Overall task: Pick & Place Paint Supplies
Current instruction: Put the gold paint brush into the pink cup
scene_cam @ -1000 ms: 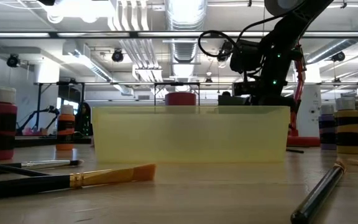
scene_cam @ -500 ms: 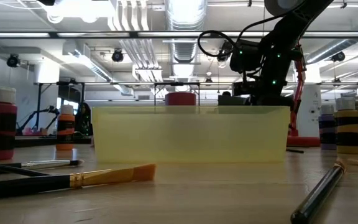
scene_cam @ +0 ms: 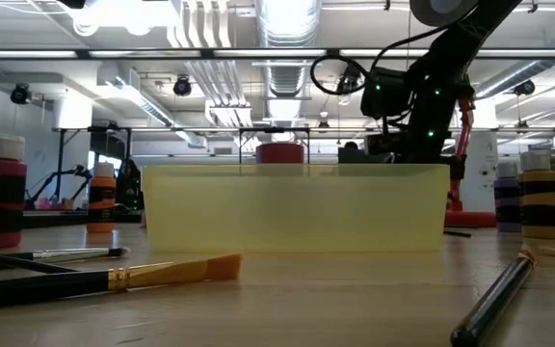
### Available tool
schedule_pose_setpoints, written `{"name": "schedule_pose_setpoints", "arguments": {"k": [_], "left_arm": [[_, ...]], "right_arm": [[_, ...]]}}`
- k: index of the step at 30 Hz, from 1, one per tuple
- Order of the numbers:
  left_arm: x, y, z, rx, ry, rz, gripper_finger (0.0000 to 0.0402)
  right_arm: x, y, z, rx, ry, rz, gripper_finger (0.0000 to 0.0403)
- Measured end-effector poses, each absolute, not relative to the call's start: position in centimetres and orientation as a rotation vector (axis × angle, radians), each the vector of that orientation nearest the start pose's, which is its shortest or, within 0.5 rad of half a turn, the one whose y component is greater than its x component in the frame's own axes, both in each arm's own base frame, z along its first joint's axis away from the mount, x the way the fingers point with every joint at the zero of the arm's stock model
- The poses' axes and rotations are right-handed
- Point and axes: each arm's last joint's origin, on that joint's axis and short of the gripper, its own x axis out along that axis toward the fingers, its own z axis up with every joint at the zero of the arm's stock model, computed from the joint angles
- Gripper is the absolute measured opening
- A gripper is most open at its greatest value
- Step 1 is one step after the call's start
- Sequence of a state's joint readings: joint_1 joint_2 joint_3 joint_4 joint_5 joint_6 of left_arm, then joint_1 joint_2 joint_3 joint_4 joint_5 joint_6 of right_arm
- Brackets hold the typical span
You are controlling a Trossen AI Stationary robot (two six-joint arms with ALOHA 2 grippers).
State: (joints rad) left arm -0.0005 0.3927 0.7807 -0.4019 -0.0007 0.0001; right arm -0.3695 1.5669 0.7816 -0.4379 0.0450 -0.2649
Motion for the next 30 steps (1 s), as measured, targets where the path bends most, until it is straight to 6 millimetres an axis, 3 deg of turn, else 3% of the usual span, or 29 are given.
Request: {"name": "schedule_pose_setpoints", "arguments": {"k": [17,30], "left_arm": [[7.69,0.00,35.14,0.000,0.014,0.000,0.0046],[7.68,0.00,35.14,0.000,0.014,0.000,0.0046]], "right_arm": [[25.14,-9.98,14.59,-0.036,1.210,-0.207,0.0110],[25.15,-9.96,14.58,-0.022,1.206,-0.195,0.0148]]}}
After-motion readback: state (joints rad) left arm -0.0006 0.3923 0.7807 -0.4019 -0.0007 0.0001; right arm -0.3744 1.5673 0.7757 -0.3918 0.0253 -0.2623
